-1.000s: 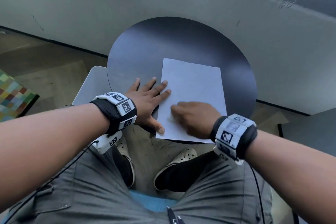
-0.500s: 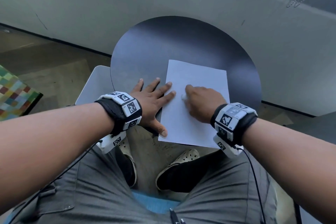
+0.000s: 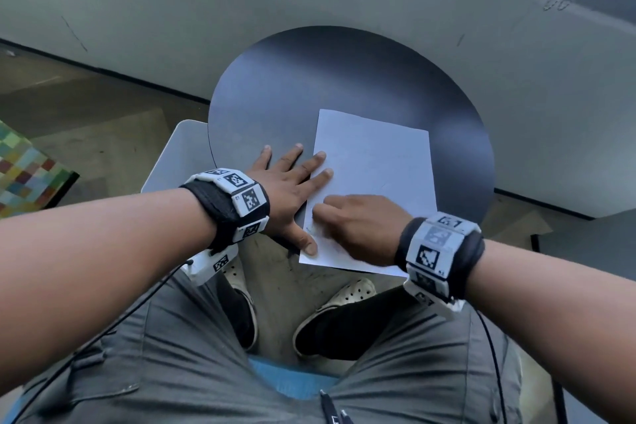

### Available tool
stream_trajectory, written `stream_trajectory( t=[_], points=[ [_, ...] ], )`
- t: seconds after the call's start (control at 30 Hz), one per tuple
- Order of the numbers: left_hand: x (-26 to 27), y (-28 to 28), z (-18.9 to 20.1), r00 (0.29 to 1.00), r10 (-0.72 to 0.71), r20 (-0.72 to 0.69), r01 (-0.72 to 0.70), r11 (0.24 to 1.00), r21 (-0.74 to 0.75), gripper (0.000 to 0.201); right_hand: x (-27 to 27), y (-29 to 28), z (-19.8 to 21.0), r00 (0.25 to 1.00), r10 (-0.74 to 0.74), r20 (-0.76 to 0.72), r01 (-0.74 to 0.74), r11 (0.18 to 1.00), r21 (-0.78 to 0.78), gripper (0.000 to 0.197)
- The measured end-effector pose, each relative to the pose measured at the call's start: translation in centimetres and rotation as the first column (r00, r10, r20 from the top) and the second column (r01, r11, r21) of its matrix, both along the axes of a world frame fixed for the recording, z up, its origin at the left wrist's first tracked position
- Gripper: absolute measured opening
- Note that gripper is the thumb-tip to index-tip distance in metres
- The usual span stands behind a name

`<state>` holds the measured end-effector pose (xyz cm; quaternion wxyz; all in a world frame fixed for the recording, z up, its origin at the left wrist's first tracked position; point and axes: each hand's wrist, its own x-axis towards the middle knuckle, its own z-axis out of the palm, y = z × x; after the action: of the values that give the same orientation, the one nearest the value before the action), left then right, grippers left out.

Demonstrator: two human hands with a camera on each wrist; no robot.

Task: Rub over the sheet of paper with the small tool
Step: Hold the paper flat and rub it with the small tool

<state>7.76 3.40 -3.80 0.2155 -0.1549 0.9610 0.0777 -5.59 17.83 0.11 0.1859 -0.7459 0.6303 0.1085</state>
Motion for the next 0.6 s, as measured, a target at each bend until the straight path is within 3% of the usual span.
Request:
stream_trajectory(
  t=[0.07, 0.17, 0.23, 0.33, 0.4, 0.47, 0.53, 0.6],
  points=[
    [-0.1, 0.0, 0.1, 1.000, 0.002, 0.003, -0.002, 1.000, -0.005, 0.135, -2.5, -0.9, -0.2, 0.992, -0.120, -0.045, 0.117, 0.992, -0.052, 0.011],
    [-0.2, 0.2, 0.3, 1.000, 0.006, 0.009, -0.006, 1.000, -0.018, 0.136, -5.4, -1.8, -0.6, 0.881, -0.451, -0.144, 0.430, 0.889, -0.156, 0.026],
    [-0.3, 0.2, 0.4, 1.000, 0.008, 0.023, -0.008, 1.000, -0.014, 0.136, -3.7, -1.5, -0.9, 0.902, -0.408, -0.141, 0.383, 0.907, -0.172, 0.018],
    [-0.3, 0.2, 0.4, 1.000, 0.007, 0.031, -0.007, 1.000, -0.010, 0.136, 0.5, 0.3, -0.2, 0.995, -0.094, -0.040, 0.092, 0.995, -0.036, 0.011],
    [-0.2, 0.2, 0.4, 1.000, 0.008, 0.028, -0.008, 1.000, -0.007, 0.136, -0.3, 0.3, 0.0, 0.999, -0.013, -0.047, 0.011, 1.000, -0.028, 0.012],
    [-0.2, 0.2, 0.4, 1.000, 0.008, 0.023, -0.008, 1.000, -0.004, 0.136, -3.0, -0.8, -0.3, 0.980, -0.168, -0.102, 0.161, 0.984, -0.078, 0.018],
    [-0.2, 0.2, 0.4, 1.000, 0.007, 0.017, -0.007, 1.000, -0.008, 0.135, -5.4, -1.4, -0.6, 0.904, -0.400, -0.149, 0.379, 0.913, -0.153, 0.022],
    [-0.1, 0.1, 0.4, 1.000, 0.007, 0.014, -0.006, 1.000, -0.011, 0.136, -4.6, -1.4, -1.2, 0.902, -0.408, -0.140, 0.379, 0.904, -0.195, 0.017]
  ],
)
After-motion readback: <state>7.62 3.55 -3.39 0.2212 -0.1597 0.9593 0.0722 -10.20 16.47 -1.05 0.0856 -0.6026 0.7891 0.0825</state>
